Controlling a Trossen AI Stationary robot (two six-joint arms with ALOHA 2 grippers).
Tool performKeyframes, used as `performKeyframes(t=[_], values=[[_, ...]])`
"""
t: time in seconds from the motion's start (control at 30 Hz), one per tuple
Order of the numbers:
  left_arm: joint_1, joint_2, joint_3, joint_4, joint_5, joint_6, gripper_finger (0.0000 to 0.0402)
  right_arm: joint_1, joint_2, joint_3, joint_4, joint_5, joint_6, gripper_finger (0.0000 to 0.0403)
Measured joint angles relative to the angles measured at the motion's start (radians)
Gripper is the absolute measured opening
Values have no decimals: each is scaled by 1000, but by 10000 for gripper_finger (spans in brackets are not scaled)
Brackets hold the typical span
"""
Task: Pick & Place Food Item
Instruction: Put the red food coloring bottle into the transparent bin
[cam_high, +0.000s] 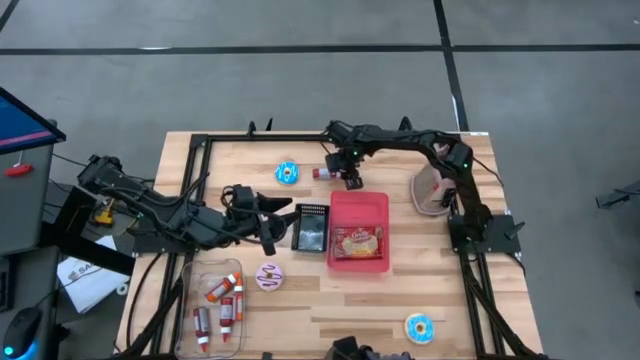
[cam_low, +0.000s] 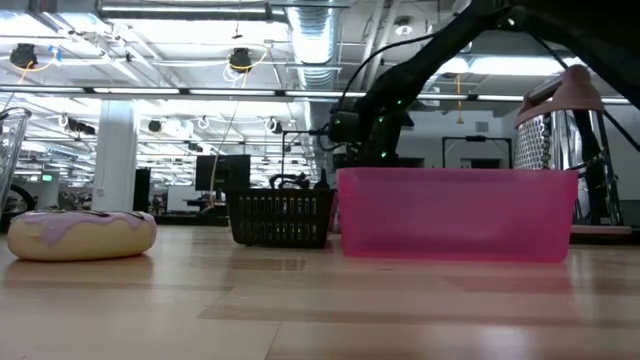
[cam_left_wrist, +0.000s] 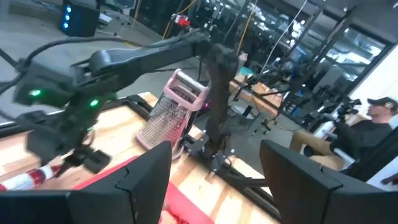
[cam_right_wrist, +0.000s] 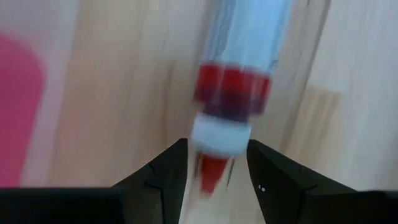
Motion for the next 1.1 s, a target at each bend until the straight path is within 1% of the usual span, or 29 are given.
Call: performKeyframes(t=[0.3, 0.4, 0.53, 0.67, 0.77, 0.97, 1.1], values=[[-6, 0, 0, 18, 4, -1, 241, 9, 12, 6, 31, -3, 11, 155], [-6, 0, 0, 14, 8, 1, 241, 9, 12, 6, 32, -2, 18, 139], [-6, 0, 0, 11, 9, 2, 241, 10, 12, 6, 34, -3, 45, 103], [-6, 0, 0, 6, 21, 4, 241, 16, 8, 6, 27, -3, 88, 101], [-8, 0, 0, -22, 21, 5, 241, 26, 6, 39, -33, -3, 99, 101], [-42, 0, 0, -105, 20, 27, 241, 55, 5, 187, -210, -7, 137, 106], [-92, 0, 0, -204, -21, 64, 241, 85, 3, 304, -357, -78, 190, 106]])
